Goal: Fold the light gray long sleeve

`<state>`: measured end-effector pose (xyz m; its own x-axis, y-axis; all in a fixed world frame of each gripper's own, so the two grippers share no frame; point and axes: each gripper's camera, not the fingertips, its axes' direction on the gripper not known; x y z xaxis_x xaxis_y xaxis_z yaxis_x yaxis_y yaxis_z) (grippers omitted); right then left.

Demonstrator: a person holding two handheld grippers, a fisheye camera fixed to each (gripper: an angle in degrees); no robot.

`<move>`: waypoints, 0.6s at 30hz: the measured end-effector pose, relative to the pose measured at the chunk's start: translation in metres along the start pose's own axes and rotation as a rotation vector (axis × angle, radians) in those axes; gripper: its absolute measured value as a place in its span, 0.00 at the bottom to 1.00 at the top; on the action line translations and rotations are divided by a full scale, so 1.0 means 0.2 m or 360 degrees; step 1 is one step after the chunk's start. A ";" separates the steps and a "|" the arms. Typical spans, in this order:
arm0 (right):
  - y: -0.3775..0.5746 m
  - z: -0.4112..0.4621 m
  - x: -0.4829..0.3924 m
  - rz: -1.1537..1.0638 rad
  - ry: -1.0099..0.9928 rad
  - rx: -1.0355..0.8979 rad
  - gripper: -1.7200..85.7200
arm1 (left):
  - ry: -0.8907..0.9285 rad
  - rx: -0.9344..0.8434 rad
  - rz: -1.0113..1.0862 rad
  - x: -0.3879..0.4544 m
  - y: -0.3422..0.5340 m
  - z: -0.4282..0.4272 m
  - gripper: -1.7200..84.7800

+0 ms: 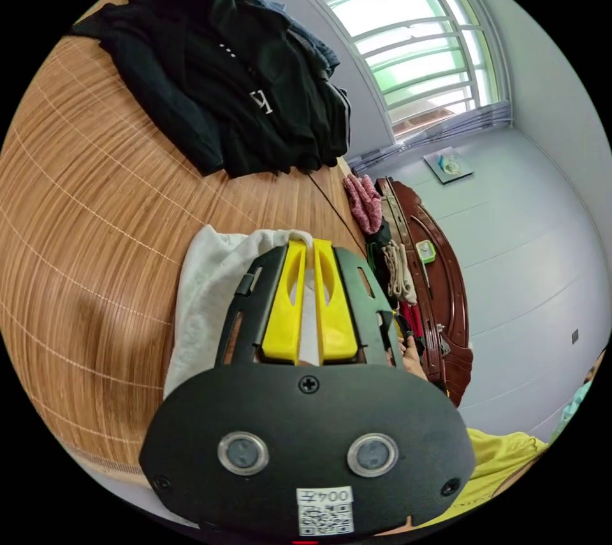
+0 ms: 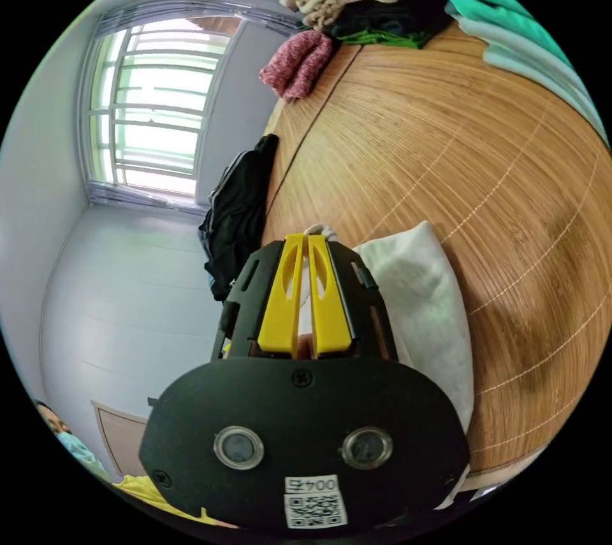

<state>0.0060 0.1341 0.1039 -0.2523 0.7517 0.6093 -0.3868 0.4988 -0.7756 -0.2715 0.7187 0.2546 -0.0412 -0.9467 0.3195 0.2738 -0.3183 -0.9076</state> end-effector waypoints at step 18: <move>0.75 0.07 -0.44 -0.0897 0.0560 -0.0227 0.13 | -0.0077 0.0294 0.0520 0.23 0.47 -0.74 0.11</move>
<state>-0.0430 0.1371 -0.0634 0.2668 0.4434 0.8557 -0.2474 0.8896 -0.3839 -0.3898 0.6373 0.1430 0.1213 -0.9919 0.0377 0.4340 0.0188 -0.9007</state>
